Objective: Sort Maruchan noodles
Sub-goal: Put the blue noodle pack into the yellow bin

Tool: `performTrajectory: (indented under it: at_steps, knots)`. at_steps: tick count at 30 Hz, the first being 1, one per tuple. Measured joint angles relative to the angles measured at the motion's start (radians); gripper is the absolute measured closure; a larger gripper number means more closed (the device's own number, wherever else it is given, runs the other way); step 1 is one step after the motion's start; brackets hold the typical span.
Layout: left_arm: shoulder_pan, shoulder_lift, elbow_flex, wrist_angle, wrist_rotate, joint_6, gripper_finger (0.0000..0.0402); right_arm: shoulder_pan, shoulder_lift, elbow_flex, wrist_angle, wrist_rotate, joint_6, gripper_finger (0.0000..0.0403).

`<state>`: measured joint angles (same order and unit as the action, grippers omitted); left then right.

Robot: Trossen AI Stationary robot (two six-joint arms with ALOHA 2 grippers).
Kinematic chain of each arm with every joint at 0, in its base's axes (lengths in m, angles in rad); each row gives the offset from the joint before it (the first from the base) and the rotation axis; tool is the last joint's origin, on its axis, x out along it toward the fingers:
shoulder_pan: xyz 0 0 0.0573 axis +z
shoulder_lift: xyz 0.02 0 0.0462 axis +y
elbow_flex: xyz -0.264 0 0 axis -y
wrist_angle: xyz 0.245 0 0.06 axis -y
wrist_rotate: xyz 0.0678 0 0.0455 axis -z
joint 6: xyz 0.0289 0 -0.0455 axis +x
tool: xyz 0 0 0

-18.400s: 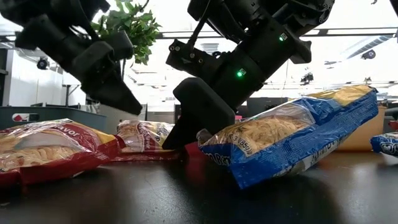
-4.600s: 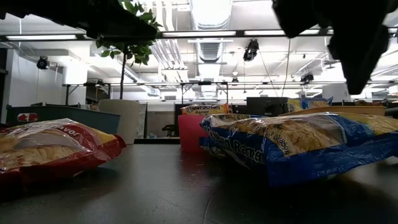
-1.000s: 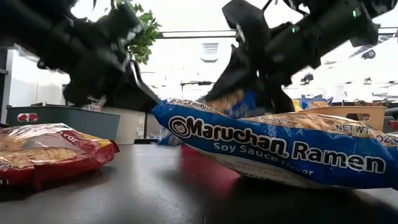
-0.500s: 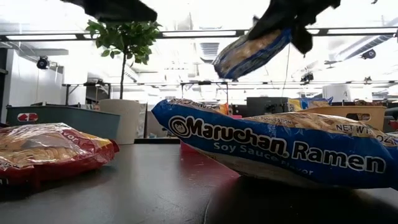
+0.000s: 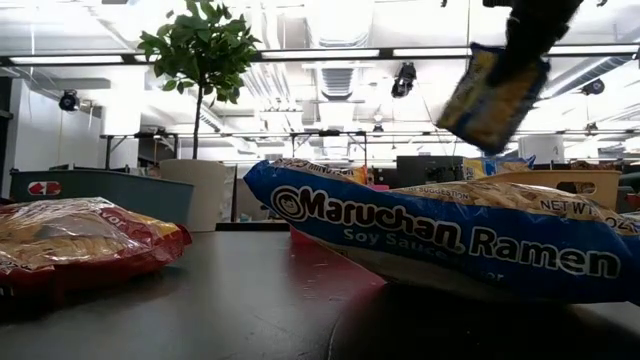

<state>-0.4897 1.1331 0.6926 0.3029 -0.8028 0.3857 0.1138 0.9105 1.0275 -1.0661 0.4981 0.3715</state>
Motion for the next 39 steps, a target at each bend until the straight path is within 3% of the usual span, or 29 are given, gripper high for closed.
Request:
performTrajectory:
  at_steps: [10, 18, 31, 39]
  knots:
    - [0.002, -0.003, 0.0, -0.023, 0.0, 0.044, 0.0286, -0.017, 0.162, 0.097, -0.247, -0.001, -0.404, 0.0322]
    - [0.003, -0.003, 0.0, -0.006, 0.0, 0.105, 0.0286, -0.017, 0.288, 0.087, -0.29, -0.009, -0.678, 0.0322]
    - [0.008, -0.003, 0.0, 0.0, 0.0, 0.122, 0.0286, -0.058, 0.322, 0.03, -0.276, -0.061, -0.709, 0.0322]
    - [0.008, -0.003, 0.0, 0.003, 0.0, 0.122, 0.0286, -0.058, 0.324, -0.047, -0.137, -0.061, -0.772, 0.0322]
